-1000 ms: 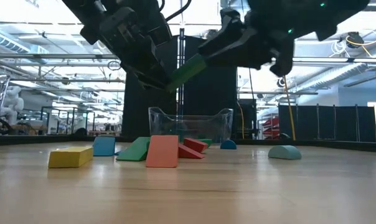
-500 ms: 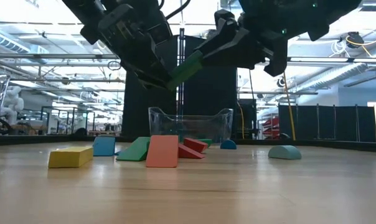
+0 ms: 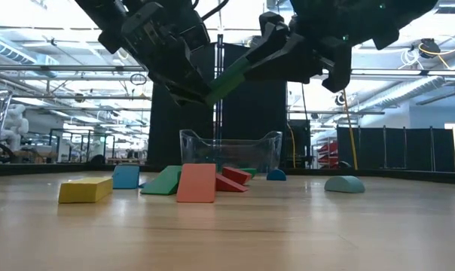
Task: Sort blocks by size
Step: Put the dark green rectangle block into the bottom right transparent bin
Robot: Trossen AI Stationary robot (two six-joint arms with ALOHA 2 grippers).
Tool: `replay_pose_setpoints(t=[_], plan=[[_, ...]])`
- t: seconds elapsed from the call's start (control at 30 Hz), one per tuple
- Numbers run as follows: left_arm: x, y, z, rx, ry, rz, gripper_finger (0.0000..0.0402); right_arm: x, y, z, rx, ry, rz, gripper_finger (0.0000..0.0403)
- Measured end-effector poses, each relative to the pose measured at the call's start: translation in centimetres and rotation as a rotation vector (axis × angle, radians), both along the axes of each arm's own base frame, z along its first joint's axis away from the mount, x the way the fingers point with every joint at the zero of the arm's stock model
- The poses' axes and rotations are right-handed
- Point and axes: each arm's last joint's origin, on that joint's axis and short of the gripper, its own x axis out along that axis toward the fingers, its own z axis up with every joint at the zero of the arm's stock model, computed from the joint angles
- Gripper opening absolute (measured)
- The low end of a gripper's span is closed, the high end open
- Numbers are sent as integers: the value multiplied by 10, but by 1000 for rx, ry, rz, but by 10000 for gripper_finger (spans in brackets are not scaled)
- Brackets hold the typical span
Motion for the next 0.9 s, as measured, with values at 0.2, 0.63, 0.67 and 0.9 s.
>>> replay_pose_setpoints(t=[0.2, 0.63, 0.67, 0.9], plan=[[0, 0, 0, -4, -2, -5, 113, 0, 0, 0, -5, 3, 3, 68], [0, 1, 4, 24, -22, 13, 112, -5, 3, 6, -18, -4, -93, 43], [-2, 1, 5, 39, -12, 18, 112, -9, 4, 9, -30, 1, -112, 44], [-20, 5, 16, 229, 35, 81, 113, -44, 10, 42, 56, 35, -159, 46]])
